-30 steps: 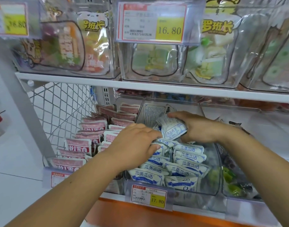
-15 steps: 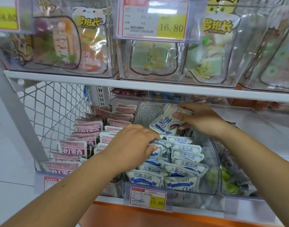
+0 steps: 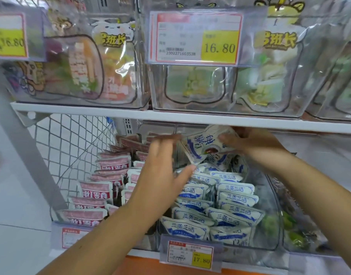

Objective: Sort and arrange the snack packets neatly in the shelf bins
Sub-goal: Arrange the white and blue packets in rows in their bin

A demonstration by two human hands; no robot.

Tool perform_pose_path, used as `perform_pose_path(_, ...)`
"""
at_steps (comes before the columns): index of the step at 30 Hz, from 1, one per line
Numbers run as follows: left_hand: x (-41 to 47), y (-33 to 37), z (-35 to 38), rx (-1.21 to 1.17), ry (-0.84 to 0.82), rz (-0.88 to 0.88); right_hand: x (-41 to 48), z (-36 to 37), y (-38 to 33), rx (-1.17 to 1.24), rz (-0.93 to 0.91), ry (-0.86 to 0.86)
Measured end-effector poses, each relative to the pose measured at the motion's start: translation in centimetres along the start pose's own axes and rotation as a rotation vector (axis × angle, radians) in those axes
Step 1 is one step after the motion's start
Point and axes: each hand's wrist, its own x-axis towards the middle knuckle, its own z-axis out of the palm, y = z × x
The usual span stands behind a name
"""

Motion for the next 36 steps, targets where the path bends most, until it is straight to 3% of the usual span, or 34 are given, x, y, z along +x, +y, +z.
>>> perform_pose_path(2,0.6,0.1,-0.3,-0.067,-0.027,-0.094,-0.8,0.1,0.2,0.299,-0.008,-0.081)
perform_pose_path(4,1.1,0.1,-0.5,-0.191,-0.089,-0.143,-1.8,0.6,0.3,0.418,-0.04,-0.164)
perform_pose_path(8,1.4,0.0,-1.3,-0.206,-0.116,-0.1,-3.3,-0.6,-0.4,-0.129,-0.187,-0.135)
perform_pose_path(11,1.3,0.6,-2.0,-0.18,-0.142,-0.01,-4.8,-0.5,-2.0,-0.221,-0.248,-0.197)
perform_pose_path(15,0.9,1.8,-2.2,0.048,-0.112,0.14,-5.3,0.8,-3.0,-0.297,-0.303,-0.225)
perform_pose_path(19,0.3,0.8,-2.7,0.252,-0.133,0.121,-4.4,0.1,-2.1,-0.258,-0.149,-0.17)
perform_pose_path(23,-1.5,-0.3,-2.2,0.487,-0.345,0.337,-5.0,1.5,-1.1,-0.191,-0.104,-0.157)
perform_pose_path(25,-2.3,-1.0,-1.9,0.548,-0.353,0.384,-5.2,3.0,-0.7,-0.17,-0.107,-0.181)
perform_pose_path(31,-2.5,-2.2,-1.9,0.463,-0.332,0.422,-4.3,2.8,-1.5,-0.231,-0.165,-0.268)
perform_pose_path(36,-2.4,-2.3,-1.8,0.417,-0.327,0.415,-4.1,2.6,-2.5,-0.107,-0.153,-0.183)
